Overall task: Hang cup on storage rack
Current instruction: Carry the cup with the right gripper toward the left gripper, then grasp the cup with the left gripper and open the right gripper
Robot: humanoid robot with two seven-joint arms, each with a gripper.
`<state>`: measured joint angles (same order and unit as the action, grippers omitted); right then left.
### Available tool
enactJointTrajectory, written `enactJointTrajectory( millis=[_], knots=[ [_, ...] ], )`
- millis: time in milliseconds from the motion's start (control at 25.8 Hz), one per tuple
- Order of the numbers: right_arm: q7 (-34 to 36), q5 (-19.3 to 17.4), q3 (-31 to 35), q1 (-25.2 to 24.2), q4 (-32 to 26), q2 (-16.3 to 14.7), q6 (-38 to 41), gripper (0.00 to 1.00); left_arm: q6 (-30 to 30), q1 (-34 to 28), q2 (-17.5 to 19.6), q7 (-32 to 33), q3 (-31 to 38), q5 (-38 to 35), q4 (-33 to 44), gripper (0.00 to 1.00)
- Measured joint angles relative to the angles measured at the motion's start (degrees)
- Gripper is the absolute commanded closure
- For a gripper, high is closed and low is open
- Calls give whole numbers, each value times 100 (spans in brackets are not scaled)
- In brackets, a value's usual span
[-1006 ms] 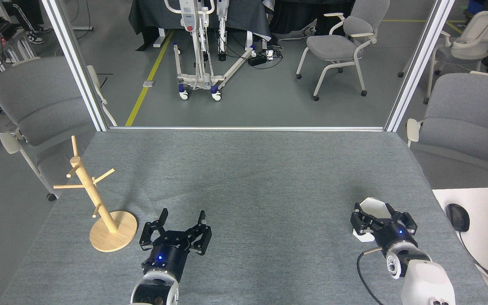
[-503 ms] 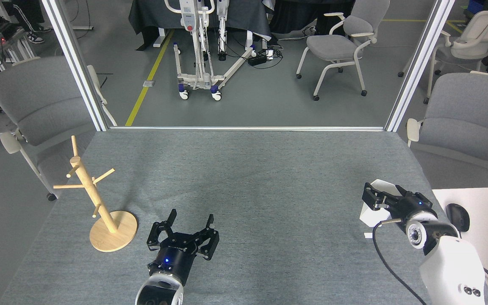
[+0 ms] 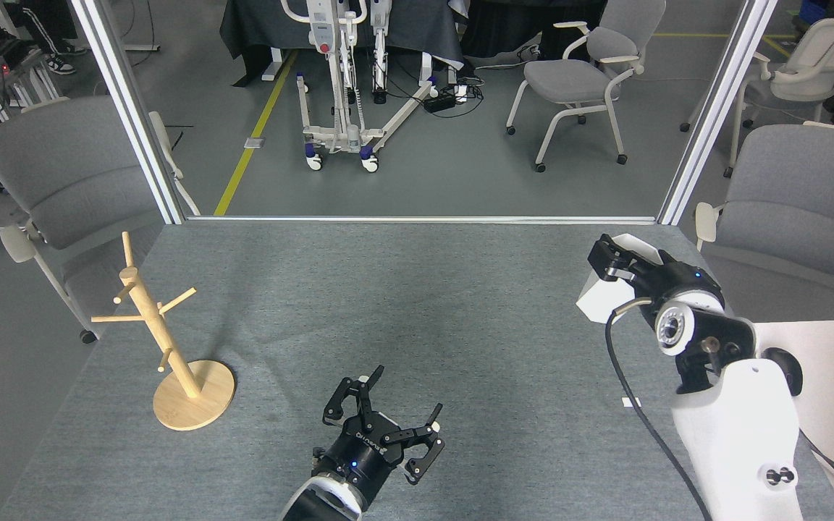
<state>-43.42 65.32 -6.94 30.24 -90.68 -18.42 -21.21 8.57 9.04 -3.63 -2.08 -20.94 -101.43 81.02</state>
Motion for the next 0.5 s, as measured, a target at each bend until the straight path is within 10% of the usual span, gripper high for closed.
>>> enactJointTrajectory(
  millis=[503],
  knots=[
    [-382, 842, -2521, 532, -216, 689, -2856, 100, 1066, 1161, -327, 824, -289, 28, -291, 1]
  ],
)
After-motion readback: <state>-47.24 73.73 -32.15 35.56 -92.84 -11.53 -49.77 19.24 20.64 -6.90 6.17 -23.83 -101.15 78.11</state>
